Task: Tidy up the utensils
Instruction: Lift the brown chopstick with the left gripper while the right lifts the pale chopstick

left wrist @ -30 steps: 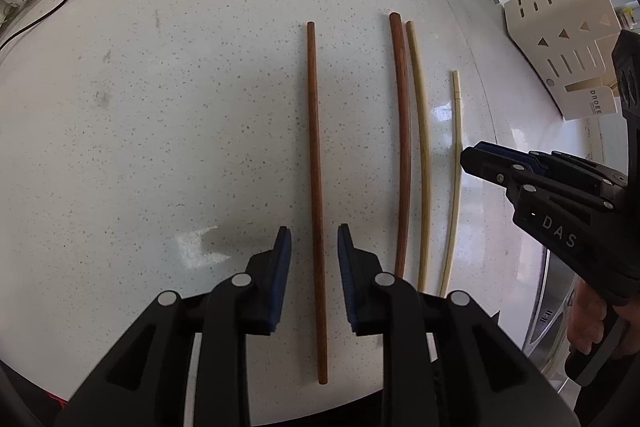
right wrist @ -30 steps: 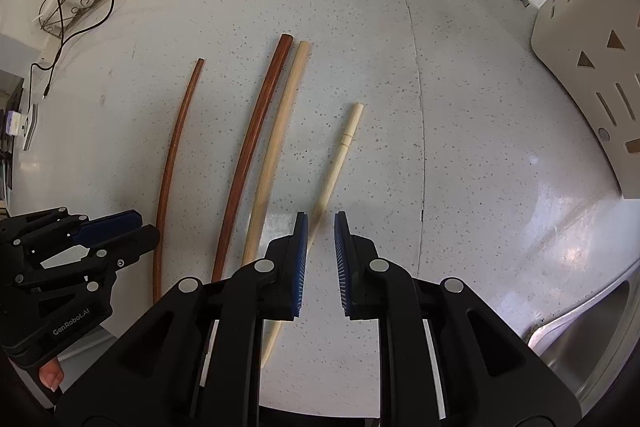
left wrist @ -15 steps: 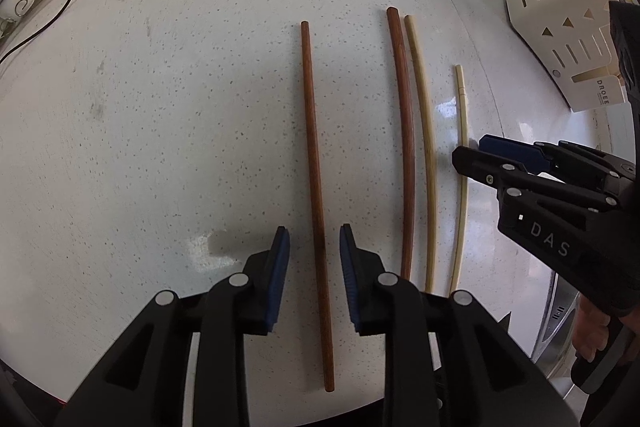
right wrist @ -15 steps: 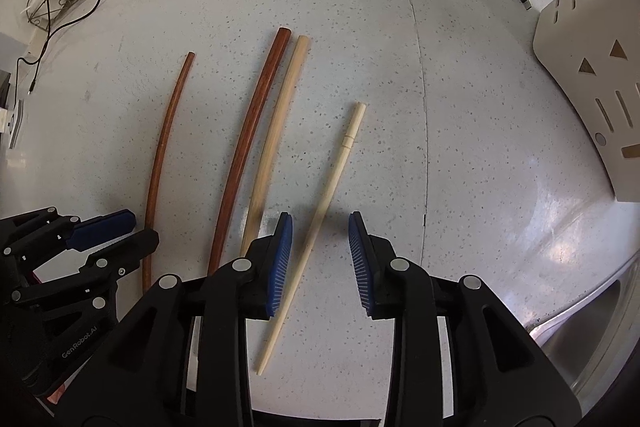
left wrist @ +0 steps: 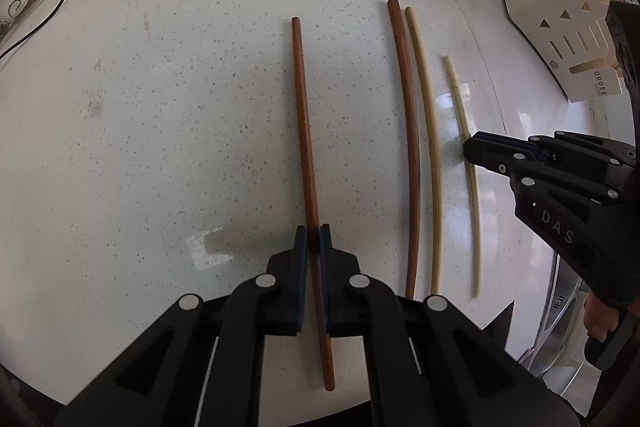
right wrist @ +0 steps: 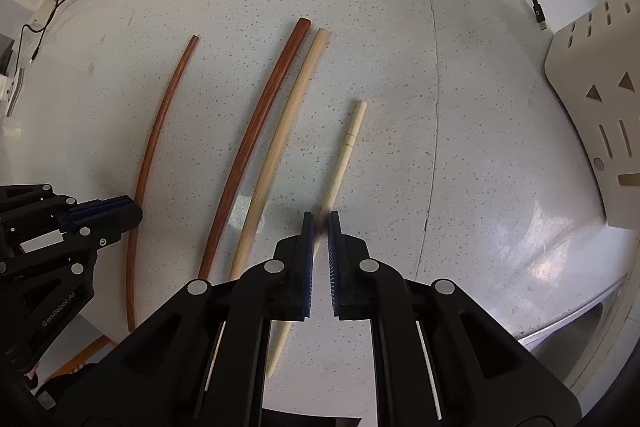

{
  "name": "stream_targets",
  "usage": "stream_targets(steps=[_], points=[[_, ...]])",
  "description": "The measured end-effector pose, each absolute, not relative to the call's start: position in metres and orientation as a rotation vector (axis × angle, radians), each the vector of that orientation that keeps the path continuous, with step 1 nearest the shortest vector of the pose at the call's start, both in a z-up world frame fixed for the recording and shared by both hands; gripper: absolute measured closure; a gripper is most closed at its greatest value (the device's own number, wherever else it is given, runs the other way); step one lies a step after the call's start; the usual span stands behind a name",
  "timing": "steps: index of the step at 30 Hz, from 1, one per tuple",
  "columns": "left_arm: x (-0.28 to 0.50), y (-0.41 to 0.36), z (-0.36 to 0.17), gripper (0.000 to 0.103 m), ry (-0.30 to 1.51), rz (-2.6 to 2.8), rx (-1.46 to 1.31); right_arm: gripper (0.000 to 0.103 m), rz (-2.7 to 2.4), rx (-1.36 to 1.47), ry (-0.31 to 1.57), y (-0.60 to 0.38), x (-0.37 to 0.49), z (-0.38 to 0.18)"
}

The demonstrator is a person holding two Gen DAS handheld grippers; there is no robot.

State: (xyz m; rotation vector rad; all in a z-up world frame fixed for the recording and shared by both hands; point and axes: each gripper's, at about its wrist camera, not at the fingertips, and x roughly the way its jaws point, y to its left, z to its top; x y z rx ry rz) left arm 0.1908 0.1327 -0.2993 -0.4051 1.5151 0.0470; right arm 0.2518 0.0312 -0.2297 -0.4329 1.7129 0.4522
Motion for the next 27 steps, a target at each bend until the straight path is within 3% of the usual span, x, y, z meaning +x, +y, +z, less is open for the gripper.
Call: stream_targets(steps=[17,27], points=[[0.179,0.147,-0.293,0.098,1.468,0.048,-0.433,0.099,0.468,-0.393,1.694,0.026,0.25,-0.224],[0.17,0.16,-0.271,0.098,1.333,0.017,-0.515,0.099,0.452,-0.314,1.65,-0.002,0.26,-0.199]])
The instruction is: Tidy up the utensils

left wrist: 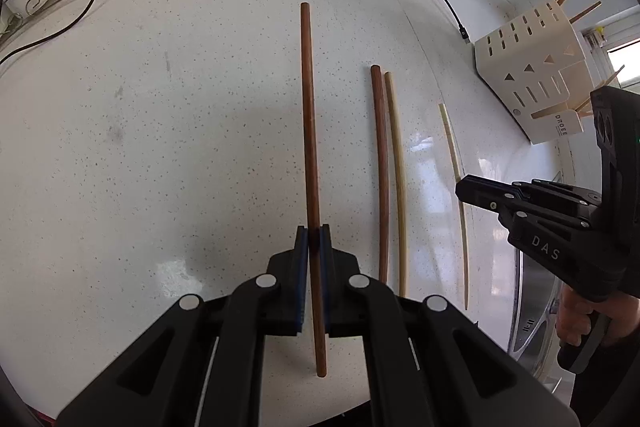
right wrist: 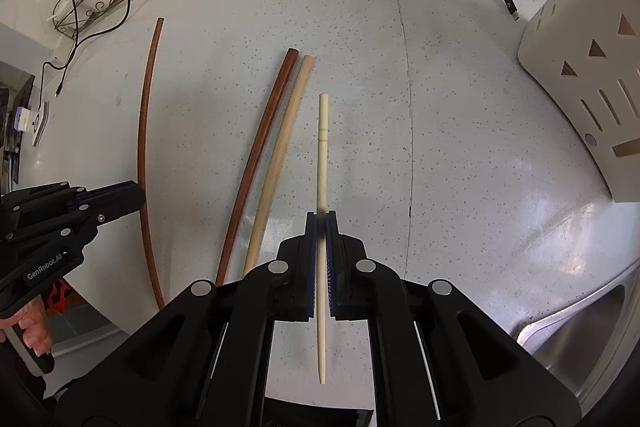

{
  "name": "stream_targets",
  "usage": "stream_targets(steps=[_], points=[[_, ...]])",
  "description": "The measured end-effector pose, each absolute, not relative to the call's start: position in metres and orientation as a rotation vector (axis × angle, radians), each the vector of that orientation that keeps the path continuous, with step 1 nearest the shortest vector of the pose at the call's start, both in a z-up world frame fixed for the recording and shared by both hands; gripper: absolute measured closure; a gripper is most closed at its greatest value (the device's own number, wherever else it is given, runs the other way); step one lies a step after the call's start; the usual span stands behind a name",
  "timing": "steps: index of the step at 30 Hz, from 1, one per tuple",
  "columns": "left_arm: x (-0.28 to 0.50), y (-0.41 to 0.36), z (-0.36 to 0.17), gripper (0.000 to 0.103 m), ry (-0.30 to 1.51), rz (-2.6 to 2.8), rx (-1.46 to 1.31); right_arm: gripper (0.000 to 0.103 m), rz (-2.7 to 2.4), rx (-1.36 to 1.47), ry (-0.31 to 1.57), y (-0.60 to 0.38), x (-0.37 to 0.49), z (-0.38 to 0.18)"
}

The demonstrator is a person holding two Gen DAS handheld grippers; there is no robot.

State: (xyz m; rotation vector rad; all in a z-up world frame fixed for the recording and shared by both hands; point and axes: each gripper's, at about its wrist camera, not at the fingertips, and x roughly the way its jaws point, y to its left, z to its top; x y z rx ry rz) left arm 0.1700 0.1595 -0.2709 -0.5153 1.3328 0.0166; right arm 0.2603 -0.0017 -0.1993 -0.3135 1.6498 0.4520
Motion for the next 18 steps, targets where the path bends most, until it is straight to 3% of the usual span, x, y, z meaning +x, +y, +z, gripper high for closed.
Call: stream_targets(steps=[18], points=[[0.195,0.155,-0.302,0.097,1.535,0.093,-0.449,0.099,0.447,-0.292,1.667,-0.01,0.256,-0.205]])
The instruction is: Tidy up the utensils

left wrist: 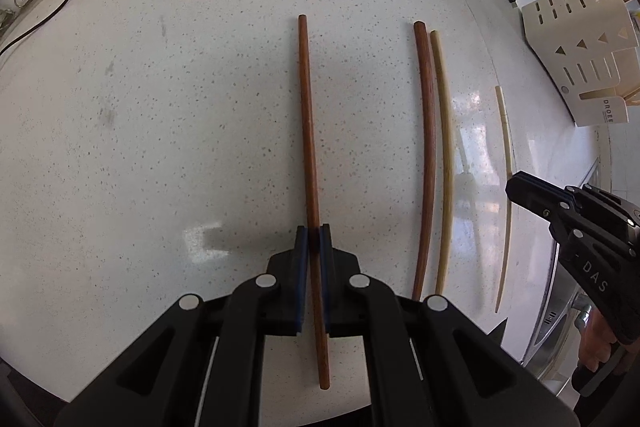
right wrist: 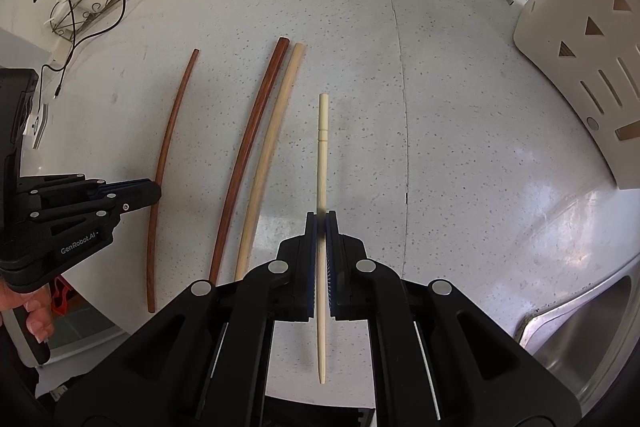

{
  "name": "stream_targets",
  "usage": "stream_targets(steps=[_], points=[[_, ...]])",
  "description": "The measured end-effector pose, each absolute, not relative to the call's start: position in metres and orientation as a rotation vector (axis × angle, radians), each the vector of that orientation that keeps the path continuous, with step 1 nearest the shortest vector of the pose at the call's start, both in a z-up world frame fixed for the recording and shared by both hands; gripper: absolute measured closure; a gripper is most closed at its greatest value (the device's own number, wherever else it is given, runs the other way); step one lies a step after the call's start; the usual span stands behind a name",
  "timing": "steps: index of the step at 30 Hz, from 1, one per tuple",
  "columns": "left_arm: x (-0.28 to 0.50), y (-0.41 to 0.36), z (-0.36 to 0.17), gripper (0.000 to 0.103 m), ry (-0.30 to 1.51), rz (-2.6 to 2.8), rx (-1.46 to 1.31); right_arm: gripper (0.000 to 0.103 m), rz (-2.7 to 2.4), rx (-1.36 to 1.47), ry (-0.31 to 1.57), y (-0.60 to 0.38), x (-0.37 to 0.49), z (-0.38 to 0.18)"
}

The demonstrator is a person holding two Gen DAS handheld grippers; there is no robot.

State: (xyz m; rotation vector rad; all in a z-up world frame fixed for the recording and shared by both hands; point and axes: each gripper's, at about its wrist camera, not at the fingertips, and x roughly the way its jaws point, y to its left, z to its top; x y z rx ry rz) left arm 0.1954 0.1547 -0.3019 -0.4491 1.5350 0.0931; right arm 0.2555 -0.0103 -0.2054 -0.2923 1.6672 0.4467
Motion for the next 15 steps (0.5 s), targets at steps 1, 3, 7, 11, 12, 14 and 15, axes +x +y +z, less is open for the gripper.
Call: stream_targets(steps=[1,3,7,11,12,14,15], points=[[0.197,0.153,-0.302,0.097,1.542,0.097,-0.442,0.099,0.446,-0.289,1.666,-0.012,0.256,-0.205],[0.2,0.149,-0.303,0.097,1.556,0.1,-0.417,0.099,0.445,-0.283,1.664,-0.013,0.256,-0.204],[0.211,0.141,-0.304,0.086,1.584,0.085,-0.403,0.099,0.444,-0.271,1.66,-0.018,0.257,-0.201],[0.219,0.132,-0.305,0.068,1.612,0.055,-0.379,0.099,0.441,-0.259,1.655,-0.02,0.258,-0.2],[0.219,0.13,-0.305,0.068,1.62,0.06,-0.357,0.099,0.44,-0.255,1.654,-0.021,0.259,-0.199],[0.223,0.123,-0.306,0.068,1.631,0.076,-0.319,0.099,0.438,-0.246,1.65,-0.023,0.259,-0.198],[0.224,0.121,-0.306,0.068,1.634,0.082,-0.307,0.099,0.437,-0.242,1.648,-0.024,0.26,-0.197]])
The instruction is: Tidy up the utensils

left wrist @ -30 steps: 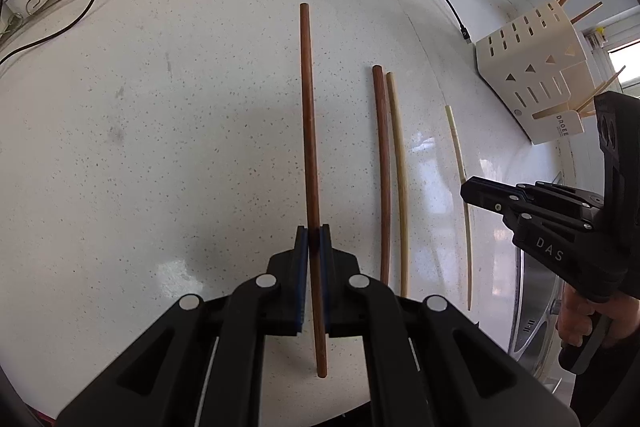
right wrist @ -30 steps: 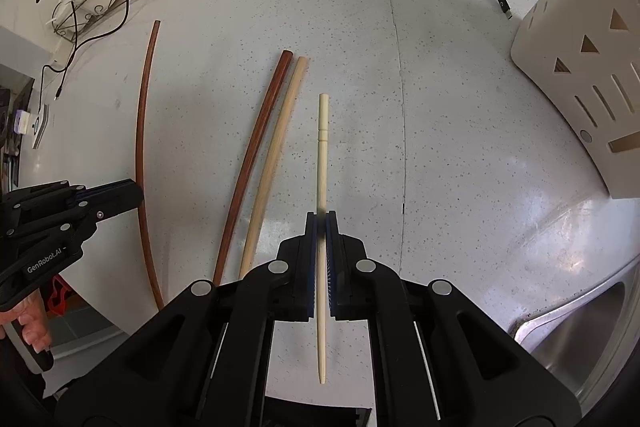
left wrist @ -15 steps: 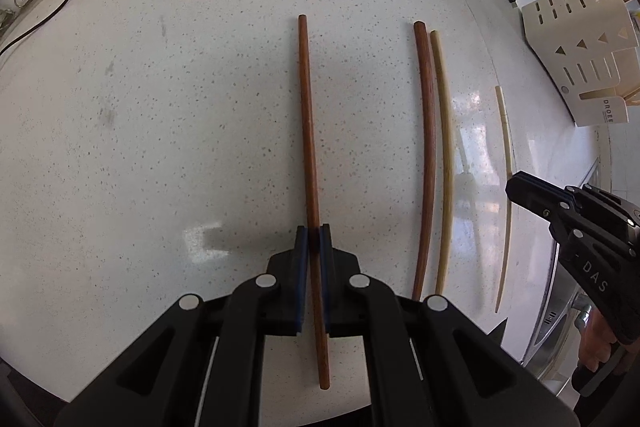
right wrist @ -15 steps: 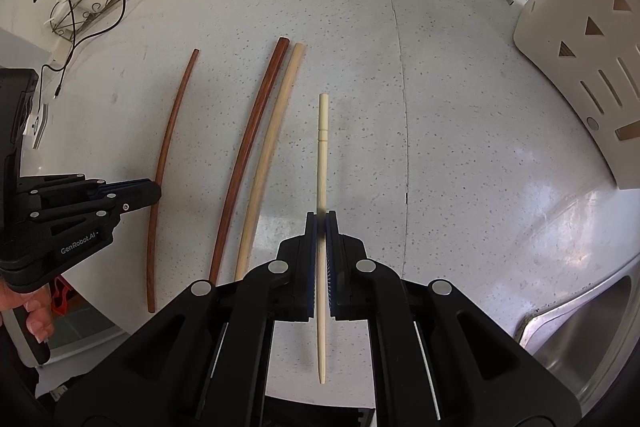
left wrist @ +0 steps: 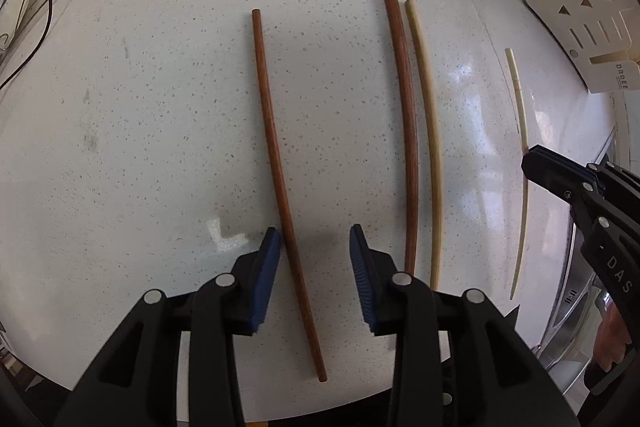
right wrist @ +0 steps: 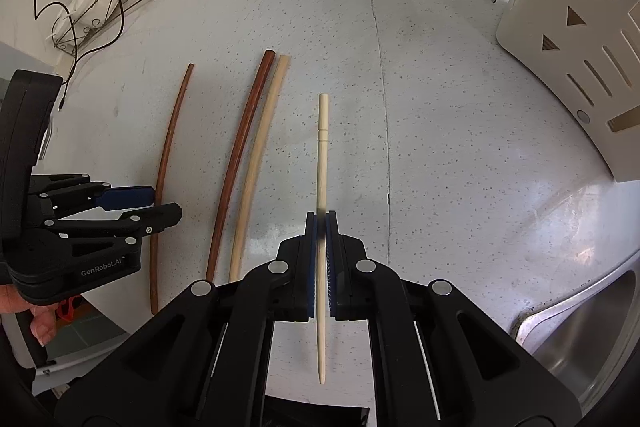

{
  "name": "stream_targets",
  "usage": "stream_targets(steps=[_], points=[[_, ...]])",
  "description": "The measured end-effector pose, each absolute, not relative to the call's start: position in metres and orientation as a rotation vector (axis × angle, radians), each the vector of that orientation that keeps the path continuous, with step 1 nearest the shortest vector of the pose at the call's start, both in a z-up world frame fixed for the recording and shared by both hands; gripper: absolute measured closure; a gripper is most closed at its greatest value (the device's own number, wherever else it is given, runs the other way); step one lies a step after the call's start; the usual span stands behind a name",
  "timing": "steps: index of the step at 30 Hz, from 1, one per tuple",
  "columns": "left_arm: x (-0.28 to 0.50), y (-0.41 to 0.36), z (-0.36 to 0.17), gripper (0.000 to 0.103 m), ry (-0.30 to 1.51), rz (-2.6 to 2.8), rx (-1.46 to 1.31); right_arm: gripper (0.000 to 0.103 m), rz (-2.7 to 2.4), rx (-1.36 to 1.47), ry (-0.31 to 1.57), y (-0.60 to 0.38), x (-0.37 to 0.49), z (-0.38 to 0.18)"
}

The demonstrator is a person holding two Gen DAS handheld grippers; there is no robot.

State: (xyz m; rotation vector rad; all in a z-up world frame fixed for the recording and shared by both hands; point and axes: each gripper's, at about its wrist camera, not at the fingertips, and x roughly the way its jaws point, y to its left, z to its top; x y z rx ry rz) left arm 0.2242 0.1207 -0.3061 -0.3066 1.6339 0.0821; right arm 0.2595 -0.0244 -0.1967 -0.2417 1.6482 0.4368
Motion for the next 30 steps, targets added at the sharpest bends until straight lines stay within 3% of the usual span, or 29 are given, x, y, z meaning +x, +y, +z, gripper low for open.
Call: stream_targets(steps=[3,6,7,30], points=[[0.225,0.119,-0.307,0.071,1.637,0.101,-0.292,0.099,0.435,-0.23,1.642,-0.03,0.261,-0.194],[0.225,0.118,-0.307,0.095,1.65,0.153,-0.215,0.099,0.435,-0.219,1.636,-0.034,0.262,-0.191],[0.224,0.116,-0.305,0.096,1.649,0.155,-0.212,0.099,0.436,-0.216,1.634,-0.035,0.263,-0.19],[0.223,0.116,-0.292,0.098,1.601,0.06,-0.287,0.099,0.441,-0.192,1.622,-0.043,0.266,-0.186]])
